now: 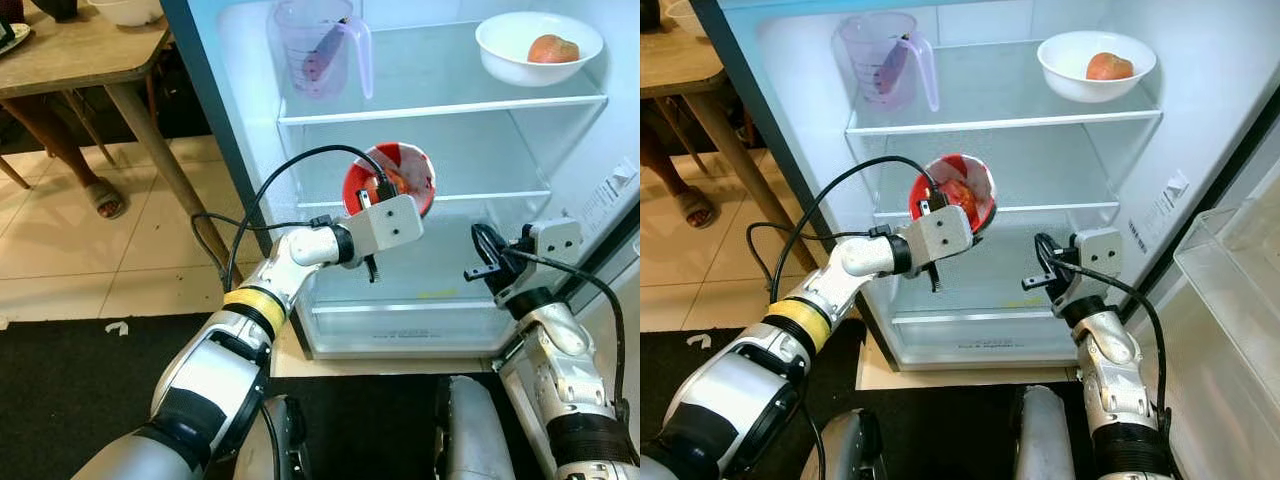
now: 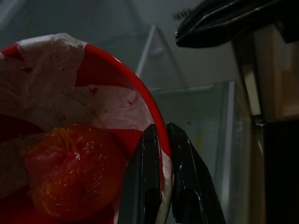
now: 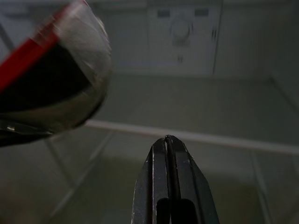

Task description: Restocking fridge

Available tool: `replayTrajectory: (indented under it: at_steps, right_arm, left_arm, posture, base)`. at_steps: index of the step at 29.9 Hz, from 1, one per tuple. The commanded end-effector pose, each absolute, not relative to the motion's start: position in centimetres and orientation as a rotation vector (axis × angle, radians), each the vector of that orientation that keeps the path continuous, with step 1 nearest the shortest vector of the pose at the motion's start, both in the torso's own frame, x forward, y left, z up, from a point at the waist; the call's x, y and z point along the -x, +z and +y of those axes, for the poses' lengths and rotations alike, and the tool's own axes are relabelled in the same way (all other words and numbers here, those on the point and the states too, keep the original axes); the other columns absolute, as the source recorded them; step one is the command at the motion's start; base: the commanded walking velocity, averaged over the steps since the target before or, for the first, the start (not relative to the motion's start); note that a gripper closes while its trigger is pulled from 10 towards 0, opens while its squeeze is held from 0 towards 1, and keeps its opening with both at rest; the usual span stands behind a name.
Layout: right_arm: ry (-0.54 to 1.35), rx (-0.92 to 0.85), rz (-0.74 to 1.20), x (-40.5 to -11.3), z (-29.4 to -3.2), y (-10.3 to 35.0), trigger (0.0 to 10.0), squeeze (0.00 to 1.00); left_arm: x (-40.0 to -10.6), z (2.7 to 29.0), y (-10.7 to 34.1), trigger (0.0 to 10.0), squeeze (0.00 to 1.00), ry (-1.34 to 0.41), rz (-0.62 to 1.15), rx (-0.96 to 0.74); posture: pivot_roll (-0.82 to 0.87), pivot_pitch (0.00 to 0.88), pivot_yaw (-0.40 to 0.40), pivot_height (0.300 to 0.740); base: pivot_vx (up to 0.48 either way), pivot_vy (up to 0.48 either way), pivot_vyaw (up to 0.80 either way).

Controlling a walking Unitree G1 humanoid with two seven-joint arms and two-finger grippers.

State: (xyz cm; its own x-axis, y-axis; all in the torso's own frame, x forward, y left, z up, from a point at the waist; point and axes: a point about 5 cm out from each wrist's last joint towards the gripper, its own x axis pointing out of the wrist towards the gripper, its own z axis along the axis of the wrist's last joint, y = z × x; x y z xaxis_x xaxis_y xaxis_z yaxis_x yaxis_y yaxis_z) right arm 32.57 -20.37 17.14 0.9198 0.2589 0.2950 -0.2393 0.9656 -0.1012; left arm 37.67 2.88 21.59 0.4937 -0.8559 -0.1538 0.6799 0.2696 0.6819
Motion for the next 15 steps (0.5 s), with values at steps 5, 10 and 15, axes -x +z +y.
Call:
replayTrajectory:
  at_steps: [5,10,15]
  right_arm:
    - [0.269,0.062,-0.354,-32.2,-20.2,18.3,10.0,0.00]
    - [0.308,0.073,-0.371,-32.0,-19.4,18.9,10.0,0.00]
    - [0.324,0.087,-0.370,-31.8,-19.3,19.2,10.0,0.00]
  left_arm:
    - [-38.2,2.7,25.2,10.0,0.00,-1.023,-0.339,-0.801]
    - [-38.3,2.4,27.1,10.0,0.00,-1.035,-0.357,-0.857]
    - [-38.0,2.3,27.9,10.0,0.00,-1.081,-0.352,-0.895]
  posture:
    - [-0.08,0.244,0.102,0.555]
    - [-0.08,0.244,0.108,0.555]
    - [-0.09,0.244,0.109,0.555]
  base:
    - [0.000,0.000,0.00]
    - [0.000,0.000,0.00]
    - [0.000,0.000,0.00]
